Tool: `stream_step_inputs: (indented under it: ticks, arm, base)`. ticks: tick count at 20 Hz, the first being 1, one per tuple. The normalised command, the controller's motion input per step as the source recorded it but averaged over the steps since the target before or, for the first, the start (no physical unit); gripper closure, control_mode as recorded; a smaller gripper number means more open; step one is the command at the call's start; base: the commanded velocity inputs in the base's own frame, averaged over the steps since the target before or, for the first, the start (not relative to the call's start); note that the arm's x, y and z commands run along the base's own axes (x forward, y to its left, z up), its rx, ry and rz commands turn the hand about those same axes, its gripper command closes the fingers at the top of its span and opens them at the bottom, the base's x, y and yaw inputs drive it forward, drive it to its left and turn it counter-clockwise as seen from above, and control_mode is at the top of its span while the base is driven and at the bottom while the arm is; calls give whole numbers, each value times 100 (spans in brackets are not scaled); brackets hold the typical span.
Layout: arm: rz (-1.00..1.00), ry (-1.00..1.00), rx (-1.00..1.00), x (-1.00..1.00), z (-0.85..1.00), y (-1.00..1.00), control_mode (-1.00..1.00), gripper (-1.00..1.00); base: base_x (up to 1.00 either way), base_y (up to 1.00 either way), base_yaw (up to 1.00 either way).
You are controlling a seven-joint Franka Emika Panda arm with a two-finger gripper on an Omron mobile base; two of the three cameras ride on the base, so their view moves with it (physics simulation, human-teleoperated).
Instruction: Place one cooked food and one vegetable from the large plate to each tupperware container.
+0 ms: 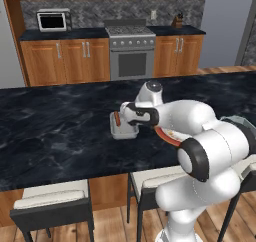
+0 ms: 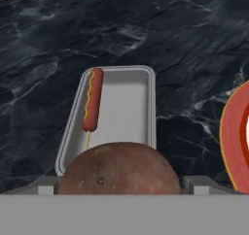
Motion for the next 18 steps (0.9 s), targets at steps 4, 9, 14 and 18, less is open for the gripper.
stream_step_inputs:
  ticks: [4, 9, 14, 18]
  arm:
    - [0, 1, 0, 1, -7, 22, -100, 100]
    - [2, 4, 0, 4, -30, -6, -100, 100]
    - [1, 3, 0, 20, -37, 0, -100, 100]
    - [0, 4, 0, 39, -35, 0, -100, 100]
  base:
    - [0, 0, 0]
    - [0, 0, 0]
    - [0, 0, 0]
    - [0, 0, 0]
